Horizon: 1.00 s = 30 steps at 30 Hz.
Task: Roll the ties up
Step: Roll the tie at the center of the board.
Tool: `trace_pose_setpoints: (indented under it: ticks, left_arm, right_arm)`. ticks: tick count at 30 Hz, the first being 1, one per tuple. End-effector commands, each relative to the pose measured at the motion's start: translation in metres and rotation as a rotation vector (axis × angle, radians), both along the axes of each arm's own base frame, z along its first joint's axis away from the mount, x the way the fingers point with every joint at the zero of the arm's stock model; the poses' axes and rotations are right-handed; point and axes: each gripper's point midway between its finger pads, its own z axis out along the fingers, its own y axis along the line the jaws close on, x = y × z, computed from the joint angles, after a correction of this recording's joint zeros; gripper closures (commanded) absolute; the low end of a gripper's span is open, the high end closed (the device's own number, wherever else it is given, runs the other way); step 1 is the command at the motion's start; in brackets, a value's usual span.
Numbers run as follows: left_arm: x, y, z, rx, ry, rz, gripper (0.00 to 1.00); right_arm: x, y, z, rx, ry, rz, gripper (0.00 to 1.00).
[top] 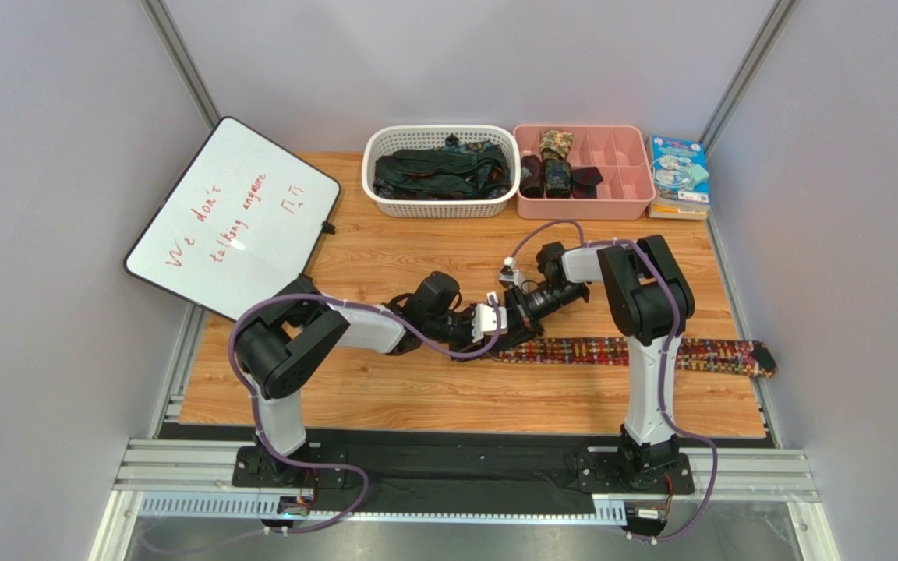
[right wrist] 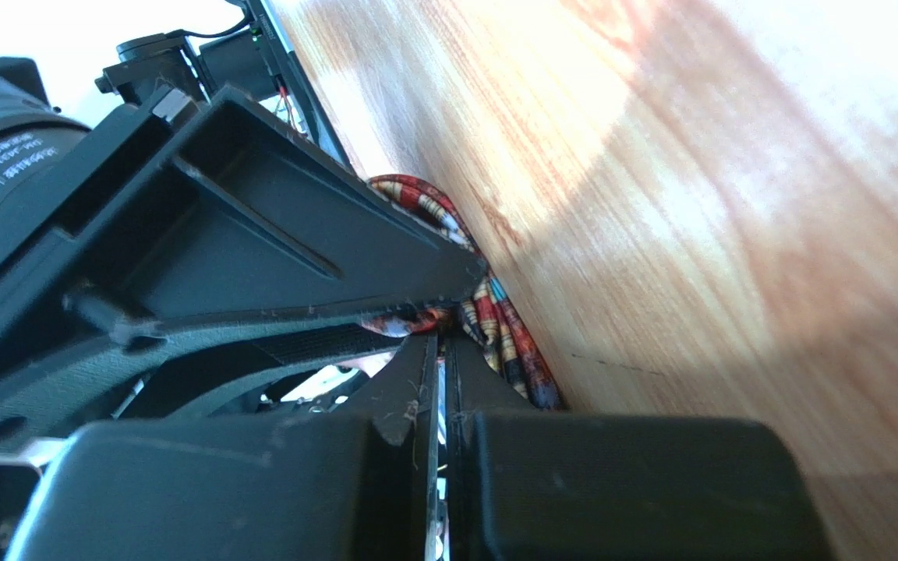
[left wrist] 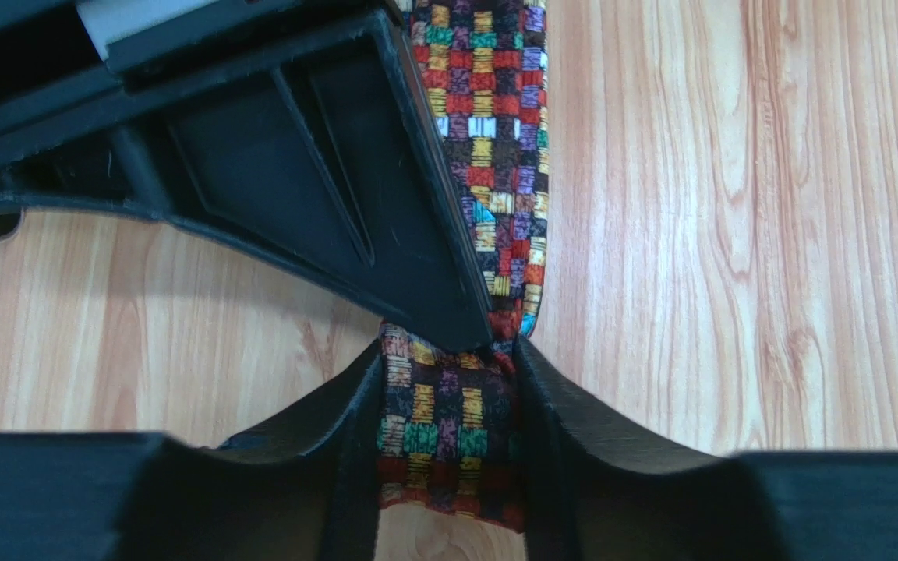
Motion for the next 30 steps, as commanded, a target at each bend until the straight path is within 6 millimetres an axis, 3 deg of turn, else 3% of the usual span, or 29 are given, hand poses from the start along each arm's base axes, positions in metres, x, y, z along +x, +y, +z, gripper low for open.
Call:
trace_pose_setpoints:
  ticks: [1,6,10,14,15,19,23,26,27,30]
  left_arm:
    - [0.009,0.008,-0.011,0.152,-0.011,0.021,0.68]
    - [0.0,0.039,-0.013,0.335,-0.019,-0.038,0.74]
    - [-0.002,0.039,0.005,0.356,-0.033,-0.058,0.68]
    - [0.002,0.037,0.01,0.424,0.002,-0.02,0.64]
    - [0.0,0.041,0.003,0.465,0.021,-0.015,0.64]
    - [0.004,0.037,0.0,0.505,0.038,-0.009,0.77]
    - [-0.003,0.037,-0.009,0.544,0.054,-0.018,0.83]
    - [-0.003,0.036,-0.015,0.56,0.056,-0.014,0.83]
    - [-0.002,0.037,-0.016,0.564,0.06,-0.007,0.83]
    - [-0.004,0.037,-0.019,0.562,0.068,-0.011,0.84]
  right_arm:
    - [-0.018,-0.016,-0.031,-0.165,0.158,-0.024,1.0]
    - [0.0,-0.018,-0.013,-0.138,0.094,-0.053,1.0]
    - [0.008,-0.023,0.001,-0.14,0.055,-0.075,1.0]
    - [0.001,-0.029,-0.01,-0.184,0.071,-0.063,1.0]
    - [0.0,-0.029,-0.017,-0.194,0.079,-0.062,1.0]
    - [0.003,-0.026,-0.027,-0.197,0.092,-0.068,1.0]
    - [0.015,-0.016,0.007,-0.089,0.054,-0.1,0.99]
    - [0.022,-0.008,0.032,-0.035,0.01,-0.139,0.86]
    - [0.026,-0.006,0.034,-0.029,-0.013,-0.149,0.73]
    - [0.023,0.004,0.033,-0.032,-0.01,-0.142,0.62]
